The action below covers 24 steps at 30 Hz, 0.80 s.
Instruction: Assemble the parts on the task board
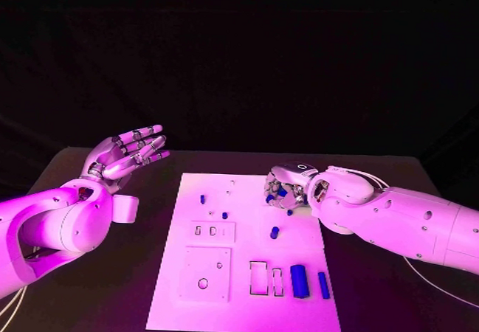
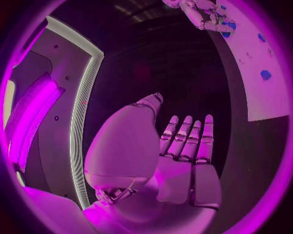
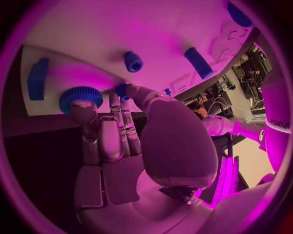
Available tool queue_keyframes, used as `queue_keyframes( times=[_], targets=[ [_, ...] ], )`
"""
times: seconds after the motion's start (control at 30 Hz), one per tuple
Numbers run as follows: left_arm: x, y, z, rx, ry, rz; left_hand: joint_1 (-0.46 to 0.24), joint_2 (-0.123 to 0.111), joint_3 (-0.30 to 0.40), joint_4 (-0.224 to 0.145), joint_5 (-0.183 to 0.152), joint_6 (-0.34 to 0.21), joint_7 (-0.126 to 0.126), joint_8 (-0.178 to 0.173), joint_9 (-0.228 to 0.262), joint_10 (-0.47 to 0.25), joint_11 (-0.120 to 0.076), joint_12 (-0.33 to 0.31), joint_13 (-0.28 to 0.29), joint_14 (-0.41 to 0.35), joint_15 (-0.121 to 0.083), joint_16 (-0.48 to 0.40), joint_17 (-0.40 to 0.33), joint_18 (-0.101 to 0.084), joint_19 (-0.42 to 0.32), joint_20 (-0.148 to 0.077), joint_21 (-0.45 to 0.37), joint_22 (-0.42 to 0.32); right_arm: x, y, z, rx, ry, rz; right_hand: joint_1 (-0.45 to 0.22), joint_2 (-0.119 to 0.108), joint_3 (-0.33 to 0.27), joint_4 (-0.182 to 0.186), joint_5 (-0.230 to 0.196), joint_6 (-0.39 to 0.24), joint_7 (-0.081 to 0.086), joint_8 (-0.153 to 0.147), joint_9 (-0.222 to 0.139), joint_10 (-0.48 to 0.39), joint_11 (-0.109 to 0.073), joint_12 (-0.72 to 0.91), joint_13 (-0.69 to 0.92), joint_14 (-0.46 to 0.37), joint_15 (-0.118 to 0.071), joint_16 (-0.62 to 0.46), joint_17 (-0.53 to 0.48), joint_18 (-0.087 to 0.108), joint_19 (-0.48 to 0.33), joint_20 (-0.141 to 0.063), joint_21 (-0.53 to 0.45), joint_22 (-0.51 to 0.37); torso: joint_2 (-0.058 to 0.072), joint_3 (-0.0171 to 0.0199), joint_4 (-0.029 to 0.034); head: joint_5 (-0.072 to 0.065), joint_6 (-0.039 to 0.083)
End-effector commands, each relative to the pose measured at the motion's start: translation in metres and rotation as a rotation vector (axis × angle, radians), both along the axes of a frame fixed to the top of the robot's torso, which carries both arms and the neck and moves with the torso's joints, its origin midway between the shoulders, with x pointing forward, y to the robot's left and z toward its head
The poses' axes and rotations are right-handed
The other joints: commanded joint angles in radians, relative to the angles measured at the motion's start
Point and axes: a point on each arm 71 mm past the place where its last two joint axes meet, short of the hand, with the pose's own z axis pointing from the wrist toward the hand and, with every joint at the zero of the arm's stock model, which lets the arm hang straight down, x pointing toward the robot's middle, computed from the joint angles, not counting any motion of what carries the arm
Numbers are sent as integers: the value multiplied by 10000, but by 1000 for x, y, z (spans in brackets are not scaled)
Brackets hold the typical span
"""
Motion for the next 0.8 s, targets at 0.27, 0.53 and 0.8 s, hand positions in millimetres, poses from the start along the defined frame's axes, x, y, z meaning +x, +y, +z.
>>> queue_keyframes(
  times=[0.27,0.53,0.8],
  targets=[
    [0,1,3,-142,-149,27,70,79,58,-4,-37,81,1190,70,10,62,-13,34,17,98,-20,31,16,-88,111,2,55,10,-6,10,14,1066,-1383,41,198,317,374,-337,-55,241,-81,420,360,443,-300,332,348,295,-209,176,93,-214,6,-158,425,560,16,-4,7,112,42],
    [1,-1,2,-300,-37,-18,78,86,94,-7,-40,37,1202,59,2,32,-16,18,9,323,-31,67,48,-81,168,1,76,15,1,31,21,1563,-1814,77,155,302,399,-371,-90,231,-84,462,409,437,-304,352,384,298,-222,204,116,-224,13,-163,485,642,50,13,15,92,120],
    [1,-4,2,-417,25,-139,43,85,317,-18,-50,317,1207,126,46,717,-74,76,55,1525,-136,344,231,46,1256,-7,488,144,12,54,22,1735,-2014,104,114,297,432,-386,-81,187,-76,473,441,391,-295,341,400,299,-218,222,126,-226,-2,-162,505,670,63,-2,27,159,151]
  ],
)
